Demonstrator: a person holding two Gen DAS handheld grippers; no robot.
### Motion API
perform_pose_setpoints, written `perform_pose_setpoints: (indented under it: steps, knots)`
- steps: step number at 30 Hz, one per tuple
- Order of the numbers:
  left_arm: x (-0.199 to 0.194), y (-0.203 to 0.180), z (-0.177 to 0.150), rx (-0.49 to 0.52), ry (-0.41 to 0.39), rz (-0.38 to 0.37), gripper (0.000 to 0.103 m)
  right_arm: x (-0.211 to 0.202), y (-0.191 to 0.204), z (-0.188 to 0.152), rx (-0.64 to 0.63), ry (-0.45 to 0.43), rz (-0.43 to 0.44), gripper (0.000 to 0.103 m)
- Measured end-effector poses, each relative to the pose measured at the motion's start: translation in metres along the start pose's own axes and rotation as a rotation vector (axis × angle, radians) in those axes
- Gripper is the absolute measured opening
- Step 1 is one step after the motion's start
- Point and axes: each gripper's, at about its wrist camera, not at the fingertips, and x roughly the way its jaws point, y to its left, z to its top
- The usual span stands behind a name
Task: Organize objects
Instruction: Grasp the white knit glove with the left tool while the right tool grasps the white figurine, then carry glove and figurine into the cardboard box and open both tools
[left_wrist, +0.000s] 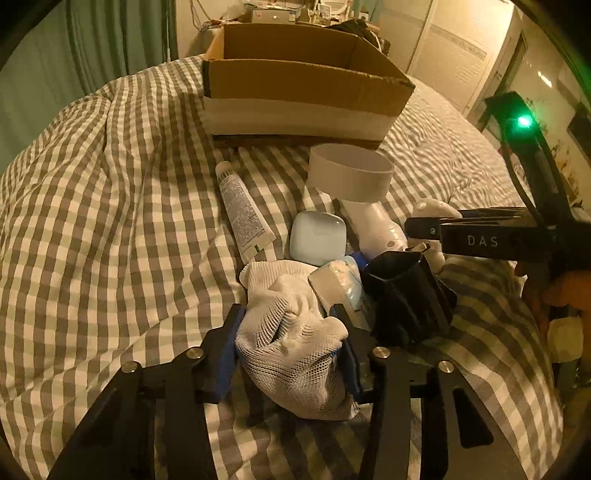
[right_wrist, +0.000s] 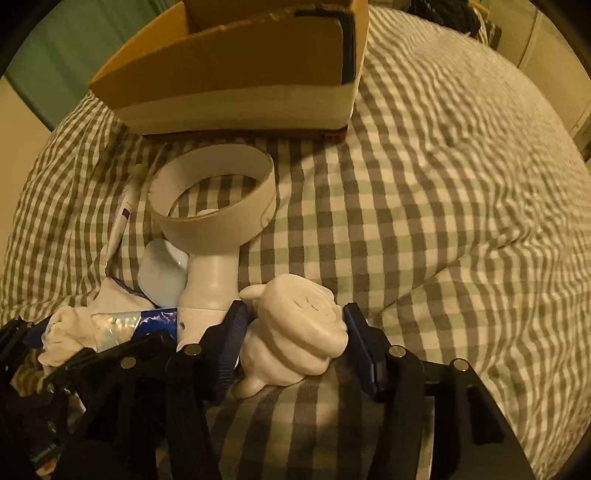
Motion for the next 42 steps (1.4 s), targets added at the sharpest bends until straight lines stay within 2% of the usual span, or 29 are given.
perform_pose_setpoints:
  steps: [1,2,9,24,31,35,42]
  knots:
    - [-0.003,0.002,-0.001,-0.013,-0.007,-0.003,0.043,-0.005,0.002,-0.001,-0.007,-0.019,-0.015,0.053]
    - [-0.005,0.003,-0.001,-0.019,-0.011,-0.004,0.042,-0.011,0.004,-0.003,-0.015,-0.043,-0.034,0.048]
    - [-0.028,0.001,-0.005,-0.012,-0.063,0.029,0.037,-0.050,0.013,-0.007,-0.042,-0.152,-0.075,0.048]
    - [-0.087,0.000,0.007,-0.024,-0.200,0.060,0.037,-0.144,0.044,-0.024,-0.111,-0.341,-0.091,0.048]
    - [-0.100,-0.004,0.033,-0.013,-0.254,0.081,0.037,-0.177,0.054,-0.030,-0.151,-0.425,-0.119,0.048]
    - [-0.101,-0.006,0.060,-0.007,-0.277,0.083,0.037,-0.189,0.058,-0.026,-0.170,-0.468,-0.117,0.048]
    - [-0.097,-0.006,0.114,0.008,-0.306,0.081,0.037,-0.196,0.056,0.007,-0.185,-0.505,-0.091,0.048]
